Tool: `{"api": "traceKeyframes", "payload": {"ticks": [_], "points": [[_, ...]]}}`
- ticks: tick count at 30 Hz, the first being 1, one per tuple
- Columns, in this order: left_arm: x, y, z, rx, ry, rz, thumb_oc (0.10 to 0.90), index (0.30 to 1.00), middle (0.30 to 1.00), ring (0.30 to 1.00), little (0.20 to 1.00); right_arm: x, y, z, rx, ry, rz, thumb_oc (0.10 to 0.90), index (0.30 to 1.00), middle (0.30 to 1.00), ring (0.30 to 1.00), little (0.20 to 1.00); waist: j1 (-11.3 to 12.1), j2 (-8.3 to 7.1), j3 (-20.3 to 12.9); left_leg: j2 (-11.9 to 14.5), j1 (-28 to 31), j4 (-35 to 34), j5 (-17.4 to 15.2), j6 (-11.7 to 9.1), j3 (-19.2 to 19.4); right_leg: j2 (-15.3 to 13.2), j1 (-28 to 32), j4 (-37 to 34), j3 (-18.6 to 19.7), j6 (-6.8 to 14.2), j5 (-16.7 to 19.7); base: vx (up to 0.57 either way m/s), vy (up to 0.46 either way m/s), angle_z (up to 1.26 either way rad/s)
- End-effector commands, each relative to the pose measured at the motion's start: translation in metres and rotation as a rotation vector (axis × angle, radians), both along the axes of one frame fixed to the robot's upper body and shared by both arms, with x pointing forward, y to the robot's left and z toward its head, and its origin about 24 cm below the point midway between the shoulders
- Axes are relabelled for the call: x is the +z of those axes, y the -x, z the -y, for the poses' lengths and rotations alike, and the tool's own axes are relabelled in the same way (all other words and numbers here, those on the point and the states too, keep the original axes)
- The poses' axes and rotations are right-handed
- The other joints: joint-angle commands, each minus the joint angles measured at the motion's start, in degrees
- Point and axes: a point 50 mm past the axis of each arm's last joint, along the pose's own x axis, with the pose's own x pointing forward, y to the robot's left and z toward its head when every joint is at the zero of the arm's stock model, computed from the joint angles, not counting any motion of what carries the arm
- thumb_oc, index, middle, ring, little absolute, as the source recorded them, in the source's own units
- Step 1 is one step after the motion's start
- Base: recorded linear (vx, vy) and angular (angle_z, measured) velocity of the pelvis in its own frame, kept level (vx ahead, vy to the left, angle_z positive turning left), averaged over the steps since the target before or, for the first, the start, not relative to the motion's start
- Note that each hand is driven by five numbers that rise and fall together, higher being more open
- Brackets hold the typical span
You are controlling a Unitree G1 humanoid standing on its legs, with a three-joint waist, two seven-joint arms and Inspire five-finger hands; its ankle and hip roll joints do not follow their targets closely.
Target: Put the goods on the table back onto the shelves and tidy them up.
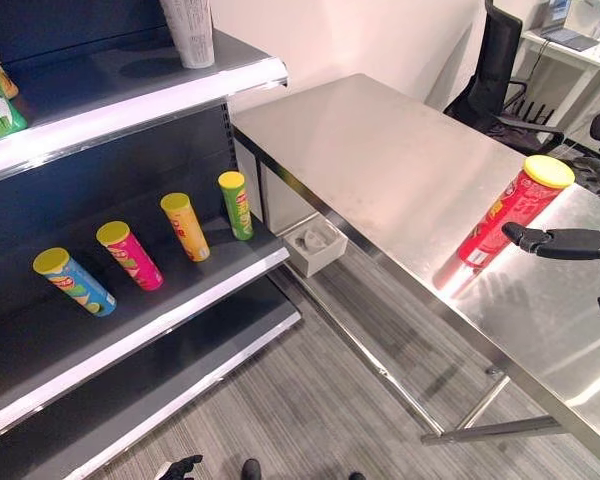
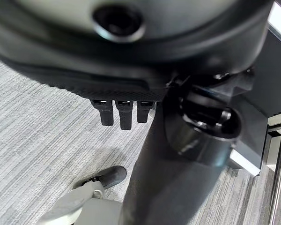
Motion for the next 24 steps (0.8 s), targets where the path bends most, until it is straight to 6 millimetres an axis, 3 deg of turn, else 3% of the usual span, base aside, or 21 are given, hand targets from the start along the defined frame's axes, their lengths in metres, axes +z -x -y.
{"api": "traceKeyframes", "payload": {"ticks": [1,10,24], "points": [[0.01,-0.024,-0.012,-0.076,-0.053,0.061,0.8,0.9,0.9,0.9,0.9,0.062,-0.002,0.004,-0.047,0.0,0.308,0.8,0.9,0.9,0.9,0.9,1.26,-2.85,-1.09,-1.16,-0.89,0.13,-3.16,0.21,-0.84,-0.32,-0.03,0.76,-1.94,2.41,-3.94,0.02,0.0,0.04],[0.011,-0.027,-0.011,-0.084,-0.055,0.067,0.8,0.9,0.9,0.9,0.9,0.053,-0.009,0.005,-0.067,-0.097,0.332,0.8,0.9,0.9,0.9,0.9,1.6,-2.54,-1.3,-1.46,-0.64,0.13,-3.47,0.29,-1.58,-0.37,0.44,0.76,-2.37,2.33,-4.36,0.03,0.001,0.06],[0.01,-0.025,-0.01,-0.085,-0.051,0.06,0.8,0.9,0.9,0.9,0.9,0.061,-0.023,-0.001,-0.041,-0.143,0.351,0.8,0.9,0.9,0.9,0.9,2.5,-2.81,-1.55,-1.76,-0.19,0.13,-3.81,0.43,-2.98,-0.35,1.47,0.76,-2.77,2.07,-4.89,0.03,0.0,0.05]]}}
